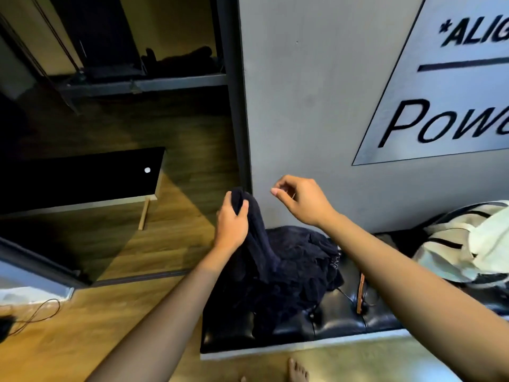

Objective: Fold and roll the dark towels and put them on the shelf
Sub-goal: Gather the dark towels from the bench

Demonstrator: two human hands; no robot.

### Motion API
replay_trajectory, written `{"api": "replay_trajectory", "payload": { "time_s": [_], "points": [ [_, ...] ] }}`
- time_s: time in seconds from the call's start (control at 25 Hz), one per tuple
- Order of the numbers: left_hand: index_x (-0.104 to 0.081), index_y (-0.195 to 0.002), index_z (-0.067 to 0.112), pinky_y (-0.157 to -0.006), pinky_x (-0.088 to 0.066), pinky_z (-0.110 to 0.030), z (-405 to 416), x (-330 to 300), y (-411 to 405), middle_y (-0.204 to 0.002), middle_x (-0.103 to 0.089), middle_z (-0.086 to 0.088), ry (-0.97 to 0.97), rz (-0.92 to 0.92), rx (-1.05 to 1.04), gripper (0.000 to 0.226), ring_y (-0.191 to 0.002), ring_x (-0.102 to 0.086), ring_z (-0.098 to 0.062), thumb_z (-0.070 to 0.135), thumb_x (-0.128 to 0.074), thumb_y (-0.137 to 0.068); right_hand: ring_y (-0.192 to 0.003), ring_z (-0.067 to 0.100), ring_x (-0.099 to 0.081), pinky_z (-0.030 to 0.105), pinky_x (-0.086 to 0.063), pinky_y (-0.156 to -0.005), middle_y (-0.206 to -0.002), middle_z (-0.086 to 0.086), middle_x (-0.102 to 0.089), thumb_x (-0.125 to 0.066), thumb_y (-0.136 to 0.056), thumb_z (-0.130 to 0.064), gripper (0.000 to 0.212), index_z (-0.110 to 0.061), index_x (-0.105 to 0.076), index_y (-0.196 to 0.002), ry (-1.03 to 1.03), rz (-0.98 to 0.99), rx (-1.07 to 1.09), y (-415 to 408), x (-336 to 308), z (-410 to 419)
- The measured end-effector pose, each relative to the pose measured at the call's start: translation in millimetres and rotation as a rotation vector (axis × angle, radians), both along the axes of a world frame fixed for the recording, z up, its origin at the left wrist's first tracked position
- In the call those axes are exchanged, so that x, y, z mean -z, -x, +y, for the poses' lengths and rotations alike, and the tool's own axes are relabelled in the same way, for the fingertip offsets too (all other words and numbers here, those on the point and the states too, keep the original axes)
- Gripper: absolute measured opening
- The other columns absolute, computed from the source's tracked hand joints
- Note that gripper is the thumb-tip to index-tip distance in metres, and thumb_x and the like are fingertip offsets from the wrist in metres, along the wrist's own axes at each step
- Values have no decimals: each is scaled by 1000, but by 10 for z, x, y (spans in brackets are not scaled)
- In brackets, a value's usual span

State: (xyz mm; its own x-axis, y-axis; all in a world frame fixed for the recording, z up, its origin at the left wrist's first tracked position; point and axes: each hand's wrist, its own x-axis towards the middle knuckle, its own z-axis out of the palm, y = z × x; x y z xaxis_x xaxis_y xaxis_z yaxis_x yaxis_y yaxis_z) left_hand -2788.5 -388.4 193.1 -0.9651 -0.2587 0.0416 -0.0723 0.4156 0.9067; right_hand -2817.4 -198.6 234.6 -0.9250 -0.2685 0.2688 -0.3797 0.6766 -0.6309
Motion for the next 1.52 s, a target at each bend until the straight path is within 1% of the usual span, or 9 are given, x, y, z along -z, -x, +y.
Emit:
{"api": "replay_trajectory", "payload": {
  "time_s": [0.16, 0.28, 0.52, 0.76, 0.96, 1.12, 1.28, 1.4, 1.52],
  "points": [
    [-65, -98, 18, -80, -49, -31, -116, 528, -46, -90, -69, 5, -43, -61, -23, 17, -90, -66, -18, 34, -60, -96, -81, 33, -65, 37, -48, -66, -82, 6, -71, -55, -96, -33, 19, -18, -66, -94, -221, -188, 98, 82, 1093, 254],
    [-62, -74, 23, -64, -44, -26, -153, 992, -18, -66, -64, 11, -1, -107, -13, 26, -67, -60, -4, 43, -66, -90, -92, 37, -64, 38, -46, -68, -100, 10, -70, -53, -97, -32, 19, -16, -63, -101, -386, -272, 112, 138, 1929, 367],
    [-71, -81, 27, -74, -50, -24, -13, 2181, 211, -78, -72, 12, 0, -189, -51, 18, -79, -67, -4, 44, -75, -82, -120, 34, -48, 42, -46, -87, -130, 12, -51, -50, -97, -22, 38, -14, -46, -135, -743, -300, 31, 564, 3402, 330],
    [-72, -88, 25, -71, -47, -15, 61, 2592, 297, -82, -72, 12, -26, -202, -31, 22, -82, -65, 1, 46, -71, -85, -105, 35, -60, 42, -43, -85, -114, 15, -62, -48, -96, -9, 30, -9, -55, -124, -784, -167, 80, 715, 3768, 309],
    [-69, -81, 20, -63, -42, -14, 31, 1969, 310, -70, -66, 12, -13, -119, -6, 20, -70, -61, -1, 39, -72, -86, -85, 39, -54, 44, -45, -62, -100, 16, -52, -50, -97, -14, 12, -6, -56, -104, -395, -50, 199, 681, 2878, 296],
    [-65, -77, 24, -70, -50, -27, 27, 862, 415, -72, -67, 9, -24, -15, 28, 20, -74, -65, -7, 40, -75, -80, -87, 38, -55, 44, -48, -67, -106, 13, -51, -44, -99, -23, 19, -9, -54, -107, -214, 77, 191, 648, 1467, 334],
    [-68, -94, 20, -75, -46, -10, 89, -281, 473, -89, -70, 13, -47, 135, 157, 38, -81, -62, 7, 37, -89, -68, -88, 32, -59, 34, -42, -76, -99, 10, -62, -48, -96, -15, 16, -7, -59, -105, -32, 281, 158, 578, -69, 290],
    [-65, -107, 32, -82, -44, -6, 135, -1035, 407, -104, -67, 21, 22, 242, 262, 57, -99, -59, 9, 50, -90, -59, -71, 18, -56, 28, -44, -71, -88, -3, -62, -50, -94, -13, 13, -8, -61, -101, 102, 381, 55, 364, -1174, 109],
    [-63, -101, 24, -79, -51, -21, 166, -1524, 313, -95, -69, 13, 40, 302, 267, 55, -93, -63, -2, 53, -87, -61, -68, 9, -59, 25, -50, -69, -81, -13, -60, -51, -93, -13, 12, -12, -61, -99, 179, 385, -81, 90, -1775, -153]
  ]
}}
